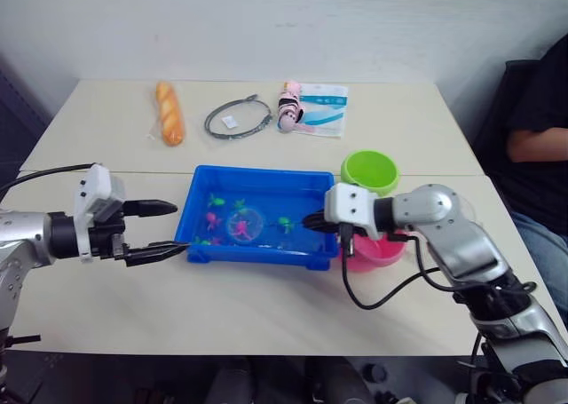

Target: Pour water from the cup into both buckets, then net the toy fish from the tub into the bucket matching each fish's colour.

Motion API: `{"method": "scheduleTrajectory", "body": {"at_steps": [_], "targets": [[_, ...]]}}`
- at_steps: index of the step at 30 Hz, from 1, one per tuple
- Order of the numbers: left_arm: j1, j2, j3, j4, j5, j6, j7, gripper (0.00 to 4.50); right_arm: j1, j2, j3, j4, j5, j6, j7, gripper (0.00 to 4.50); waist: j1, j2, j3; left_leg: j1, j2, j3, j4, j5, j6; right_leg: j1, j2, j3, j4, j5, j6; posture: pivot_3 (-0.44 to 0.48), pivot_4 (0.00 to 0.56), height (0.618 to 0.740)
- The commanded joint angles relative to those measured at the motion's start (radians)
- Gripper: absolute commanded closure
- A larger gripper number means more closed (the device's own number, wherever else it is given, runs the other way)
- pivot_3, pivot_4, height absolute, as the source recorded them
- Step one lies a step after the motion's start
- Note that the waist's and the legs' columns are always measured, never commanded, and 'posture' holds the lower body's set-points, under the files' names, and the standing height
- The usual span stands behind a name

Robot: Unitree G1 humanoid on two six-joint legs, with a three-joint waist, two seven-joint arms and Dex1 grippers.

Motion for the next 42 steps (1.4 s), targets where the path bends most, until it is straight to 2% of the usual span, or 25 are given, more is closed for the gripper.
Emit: {"method": "scheduleTrajectory", "body": {"at_steps": [1, 6, 8, 12, 15, 19, 21, 24, 28, 30, 34, 37, 39, 42], "targets": [[-0.055, -0.008, -0.031, 0.020, -0.014, -0.020, -0.020, 0.02, 0.029, -0.037, -0.123, -0.085, 0.113, 0.150, -0.017, 4.50, 0.002, 0.000, 0.000, 0.000, 0.000, 0.000, 0.000, 0.000, 0.000, 0.000, 0.000, 0.000, 0.000, 0.000, 0.000, 0.000, 0.150, 0.740], [-0.189, -0.053, -0.106, -0.020, -0.077, 0.032, -0.019, 0.02, 0.137, -0.110, -0.316, -0.184, 0.249, 0.247, -0.028, 4.50, 0.004, 0.000, 0.000, -0.001, 0.000, -0.001, -0.001, 0.000, 0.000, 0.000, 0.000, -0.001, -0.001, 0.000, 0.000, 0.000, 0.150, 0.740], [-0.243, -0.089, -0.163, -0.027, -0.068, 0.022, -0.022, 0.02, 0.215, -0.148, -0.422, -0.216, 0.295, 0.235, -0.016, 4.50, 0.006, 0.000, 0.000, -0.001, 0.000, -0.001, -0.002, 0.000, 0.000, 0.000, 0.000, -0.001, -0.002, 0.000, 0.000, 0.000, 0.150, 0.740], [-0.294, -0.120, -0.228, -0.020, -0.046, -0.003, -0.045, 0.02, 0.319, -0.194, -0.533, -0.256, 0.343, 0.217, -0.023, 4.50, -0.002, 0.000, 0.000, -0.001, -0.001, 0.001, -0.002, 0.000, 0.000, 0.001, 0.000, 0.000, -0.002, 0.000, 0.000, 0.000, 0.150, 0.740], [-0.364, -0.162, -0.292, 0.003, -0.038, -0.013, -0.069, 0.02, 0.526, -0.248, -0.735, -0.312, 0.305, 0.158, 0.001, 4.50, 0.008, 0.000, 0.000, 0.000, 0.000, 0.000, -0.002, 0.000, 0.000, 0.001, 0.002, 0.000, -0.002, 0.000, 0.001, 0.000, 0.150, 0.740], [-0.397, -0.182, -0.334, 0.051, -0.006, -0.045, -0.098, 0.02, 0.738, -0.247, -0.911, -0.347, 0.253, 0.028, 0.029, 4.50, 0.016, 0.000, 0.000, 0.000, -0.001, 0.002, -0.001, 0.000, 0.000, 0.002, 0.002, 0.001, -0.002, 0.000, 0.001, 0.000, 0.150, 0.740], [-0.406, -0.186, -0.345, 0.068, 0.004, -0.058, -0.110, 0.02, 0.803, -0.238, -0.955, -0.355, 0.228, -0.031, 0.022, 4.50, 0.013, 0.000, 0.000, 0.001, 0.000, 0.002, -0.001, 0.000, 0.000, 0.002, 0.003, 0.002, -0.002, 0.000, 0.001, 0.000, 0.150, 0.740], [-0.424, -0.196, -0.355, 0.094, 0.013, -0.070, -0.126, 0.02, 0.885, -0.234, -0.971, -0.335, 0.099, -0.250, 0.006, 4.50, 0.009, 0.000, 0.000, 0.002, 0.000, 0.002, -0.001, 0.000, -0.001, 0.002, 0.003, 0.003, -0.001, 0.000, 0.001, 0.000, 0.150, 0.740], [-0.450, -0.213, -0.367, 0.132, 0.034, -0.091, -0.139, 0.02, 0.887, -0.290, -0.909, -0.142, -0.256, -1.024, -0.119, 4.50, 0.002, 0.000, 0.000, 0.002, 0.000, 0.003, -0.001, 0.002, -0.003, 0.003, 0.004, 0.003, -0.001, 0.001, 0.001, 0.000, 0.150, 0.740], [-0.460, -0.221, -0.372, 0.144, 0.043, -0.099, -0.140, 0.02, 0.875, -0.324, -0.909, -0.043, -0.412, -1.293, -0.219, 4.50, 0.001, 0.000, 0.000, 0.003, -0.001, 0.004, -0.001, 0.002, -0.004, 0.003, 0.004, 0.005, -0.001, 0.000, 0.002, 0.000, 0.150, 0.740], [-0.478, -0.225, -0.372, 0.157, 0.047, -0.100, -0.148, 0.02, 0.849, -0.320, -0.929, 0.054, -0.517, -1.482, -0.364, 4.50, 0.002, -0.001, 0.000, 0.003, 0.000, 0.005, -0.001, 0.003, -0.006, 0.002, 0.004, 0.005, -0.001, 0.000, 0.002, 0.000, 0.150, 0.740], [-0.491, -0.222, -0.378, 0.180, 0.070, -0.124, -0.163, 0.02, 0.890, -0.313, -0.947, 0.085, -0.514, -1.551, -0.412, 4.50, 0.003, -0.001, 0.000, 0.003, 0.000, 0.005, -0.001, 0.004, -0.006, 0.002, 0.005, 0.005, 0.000, 0.000, 0.002, 0.000, 0.150, 0.740], [-0.492, -0.222, -0.378, 0.185, 0.077, -0.130, -0.170, 0.02, 0.846, -0.310, -1.004, 0.099, -0.564, -1.565, -0.481, 4.50, 0.003, -0.001, 0.000, 0.003, 0.000, 0.005, 0.000, 0.004, -0.006, 0.003, 0.005, 0.005, 0.000, 0.000, 0.002, 0.000, 0.150, 0.740], [-0.484, -0.222, -0.372, 0.176, 0.075, -0.126, -0.174, 0.02, 0.897, -0.321, -0.970, 0.070, -0.577, -1.607, -0.480, 4.50, 0.000, -0.001, 0.000, 0.004, 0.000, 0.006, 0.001, 0.003, -0.006, 0.003, 0.004, 0.006, 0.000, 0.001, 0.002, 0.000, 0.150, 0.740]]}}
